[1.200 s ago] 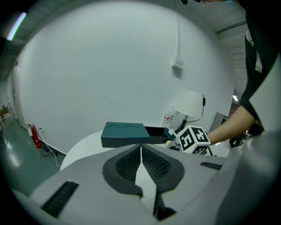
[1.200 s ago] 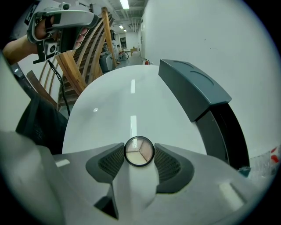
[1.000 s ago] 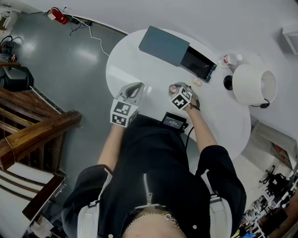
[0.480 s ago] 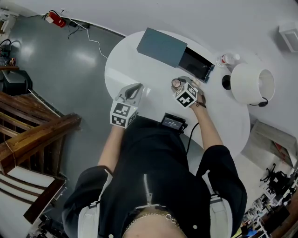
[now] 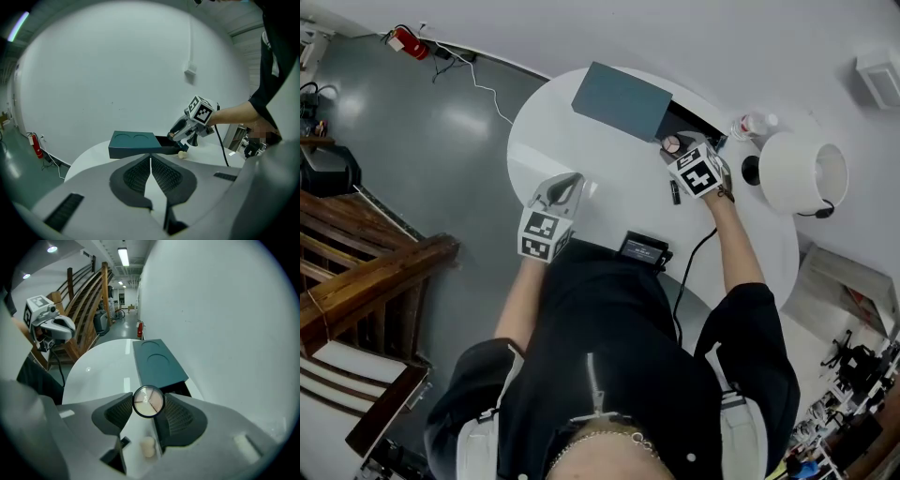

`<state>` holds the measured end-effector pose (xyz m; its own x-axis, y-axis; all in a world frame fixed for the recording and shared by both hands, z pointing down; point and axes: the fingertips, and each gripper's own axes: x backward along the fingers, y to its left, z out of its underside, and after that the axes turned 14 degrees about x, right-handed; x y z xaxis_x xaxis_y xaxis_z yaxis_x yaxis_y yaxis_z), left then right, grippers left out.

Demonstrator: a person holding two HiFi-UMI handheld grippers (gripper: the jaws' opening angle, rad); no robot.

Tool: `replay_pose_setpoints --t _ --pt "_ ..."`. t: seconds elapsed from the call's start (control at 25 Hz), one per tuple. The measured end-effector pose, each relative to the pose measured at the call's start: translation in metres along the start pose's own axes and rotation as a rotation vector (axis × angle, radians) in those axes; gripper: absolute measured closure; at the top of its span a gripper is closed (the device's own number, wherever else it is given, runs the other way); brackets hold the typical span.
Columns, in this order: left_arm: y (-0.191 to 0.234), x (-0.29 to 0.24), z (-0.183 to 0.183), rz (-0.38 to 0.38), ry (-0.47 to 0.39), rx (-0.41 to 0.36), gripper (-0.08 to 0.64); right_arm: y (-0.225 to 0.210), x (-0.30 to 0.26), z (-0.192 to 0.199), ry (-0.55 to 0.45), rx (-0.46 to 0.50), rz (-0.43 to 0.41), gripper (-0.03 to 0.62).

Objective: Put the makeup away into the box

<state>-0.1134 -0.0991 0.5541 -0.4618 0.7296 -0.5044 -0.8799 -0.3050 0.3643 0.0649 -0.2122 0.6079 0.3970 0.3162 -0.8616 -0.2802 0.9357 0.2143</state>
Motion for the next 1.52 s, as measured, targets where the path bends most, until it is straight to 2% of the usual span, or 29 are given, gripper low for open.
replay_pose_setpoints --t 0.24,0.52,0.96,1.52 --pt "0.008 -0.001 0.002 -0.013 0.008 0.006 0.546 -0.049 -0.015 0.016 0.008 -0.132 0.058 0.385" --pt "0.017 -0.001 0.004 -0.044 0.024 0.023 0.546 -0.070 -0.058 0.038 0.048 -0.267 0.024 0.385" --pt "0.036 0.000 0.007 -0.089 0.040 0.044 0.546 -0.083 -0.111 0.054 0.113 -0.326 0.017 0.385" --pt "0.036 -0.003 0.008 -0.082 0.053 0.042 0.546 -0.082 -0.114 0.054 0.102 -0.363 0.010 0.382"
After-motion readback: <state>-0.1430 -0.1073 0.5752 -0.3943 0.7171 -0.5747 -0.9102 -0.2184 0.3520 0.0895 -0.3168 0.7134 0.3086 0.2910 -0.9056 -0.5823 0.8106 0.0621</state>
